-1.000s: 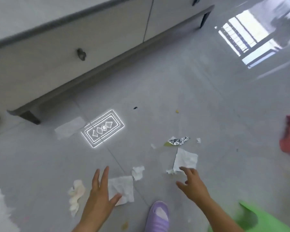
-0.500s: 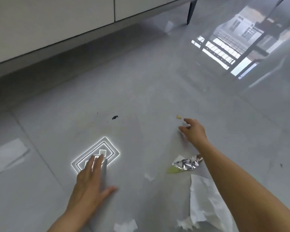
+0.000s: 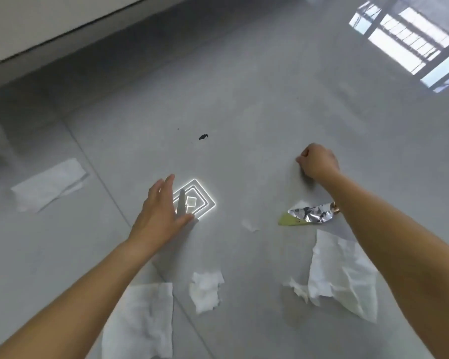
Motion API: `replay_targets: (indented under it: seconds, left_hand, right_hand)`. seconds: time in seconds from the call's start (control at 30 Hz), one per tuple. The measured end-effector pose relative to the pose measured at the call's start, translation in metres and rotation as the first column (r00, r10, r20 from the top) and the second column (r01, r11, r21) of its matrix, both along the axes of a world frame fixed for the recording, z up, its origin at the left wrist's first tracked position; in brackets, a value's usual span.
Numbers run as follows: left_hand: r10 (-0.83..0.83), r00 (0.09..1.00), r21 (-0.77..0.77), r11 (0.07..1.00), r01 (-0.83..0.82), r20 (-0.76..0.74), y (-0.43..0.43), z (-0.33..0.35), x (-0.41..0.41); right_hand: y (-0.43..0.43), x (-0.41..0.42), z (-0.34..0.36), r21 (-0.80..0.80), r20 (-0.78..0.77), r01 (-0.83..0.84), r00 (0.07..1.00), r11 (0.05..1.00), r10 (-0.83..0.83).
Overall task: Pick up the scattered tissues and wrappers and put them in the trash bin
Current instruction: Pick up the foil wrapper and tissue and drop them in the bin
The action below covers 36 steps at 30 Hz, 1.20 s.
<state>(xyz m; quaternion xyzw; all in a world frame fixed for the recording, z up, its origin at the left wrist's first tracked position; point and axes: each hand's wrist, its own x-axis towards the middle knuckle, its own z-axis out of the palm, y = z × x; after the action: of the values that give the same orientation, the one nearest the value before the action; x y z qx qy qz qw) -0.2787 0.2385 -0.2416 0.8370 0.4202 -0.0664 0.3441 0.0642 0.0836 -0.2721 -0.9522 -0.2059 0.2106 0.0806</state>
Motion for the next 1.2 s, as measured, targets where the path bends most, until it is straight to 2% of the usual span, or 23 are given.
replay_targets:
  seconds: [0.13,0.23,0.3,0.33,0.4,0.47,0.53,0.6,0.67,0.73,0.8,0.87,0.9,0.97,1.03,1.13,1.2]
  left_hand:
    - [-0.068,0.997,0.021,0.997,0.068,0.022,-0.007,0.005,0.04]
    - [-0.185,0.981,-0.055,0.981,0.188,0.063,-0.038,0.008,0.061]
    - [-0.259,0.962,-0.074,0.961,0.266,0.082,-0.064,0.003,0.07]
    - [-0.293,0.952,-0.078,0.951,0.299,0.085,-0.075,0.0,0.073]
    - [-0.374,0.926,-0.067,0.924,0.376,0.05,-0.094,-0.009,0.079]
    - [-0.451,0.892,-0.003,0.892,0.451,-0.01,-0.103,-0.018,0.083]
    - [-0.441,0.896,0.036,0.896,0.443,-0.042,-0.105,-0.021,0.085]
    - [-0.397,0.917,0.036,0.916,0.398,-0.037,-0.102,-0.018,0.089]
    - [-0.318,0.948,0.012,0.948,0.318,0.032,-0.101,-0.01,0.095]
    - [-0.242,0.961,-0.031,0.968,0.248,0.137,-0.104,0.004,0.104]
    - [-0.234,0.948,-0.051,0.967,0.25,0.217,-0.109,0.015,0.117]
    - [-0.243,0.932,-0.056,0.962,0.267,0.27,-0.114,0.022,0.132]
    - [-0.241,0.926,-0.063,0.961,0.27,0.291,-0.118,0.025,0.14]
    - [-0.231,0.922,-0.087,0.959,0.27,0.309,-0.128,0.027,0.153]
    - [-0.234,0.924,-0.117,0.953,0.28,0.301,-0.142,0.026,0.161]
    - [-0.263,0.926,-0.178,0.932,0.317,0.272,-0.169,0.019,0.162]
    - [-0.296,0.92,-0.231,0.906,0.356,0.257,-0.189,0.012,0.157]
  right_hand:
    - [-0.024,-0.027,0.014,0.027,-0.043,-0.075,0.996,0.997,0.077]
    - [-0.045,-0.046,0.034,0.249,-0.134,-0.058,0.986,0.967,0.094]
    - [-0.06,-0.058,0.049,0.353,-0.203,-0.113,0.96,0.929,0.194]
    - [-0.068,-0.062,0.051,0.337,-0.226,-0.175,0.939,0.925,0.26]
    - [-0.087,-0.074,0.044,0.185,-0.234,-0.334,0.899,0.924,0.371]
    - [-0.102,-0.085,0.029,0.058,-0.157,-0.433,0.886,0.9,0.436]
    - [-0.105,-0.09,0.018,0.065,-0.062,-0.455,0.887,0.888,0.458]
    - [-0.101,-0.091,0.014,0.105,-0.082,-0.468,0.875,0.878,0.477]
    - [-0.096,-0.09,0.013,0.165,-0.137,-0.416,0.888,0.894,0.439]
    - [-0.099,-0.089,0.018,0.276,-0.162,-0.282,0.929,0.919,0.334]
    - [-0.11,-0.077,0.029,0.396,-0.156,-0.087,0.975,0.914,0.161]
    - [-0.13,-0.052,0.037,0.442,-0.092,0.06,0.996,0.895,-0.021]
    - [-0.143,-0.036,0.039,0.406,-0.042,0.094,0.996,0.909,-0.084]
    - [-0.166,-0.013,0.033,0.235,0.035,0.127,0.99,0.964,-0.139]
    - [-0.182,-0.006,0.02,0.129,-0.008,0.19,0.982,0.973,-0.191]
    - [-0.184,-0.015,0.003,0.146,-0.047,0.23,0.973,0.962,-0.225]
    - [-0.183,-0.02,0.004,0.149,-0.021,0.188,0.982,0.971,-0.187]
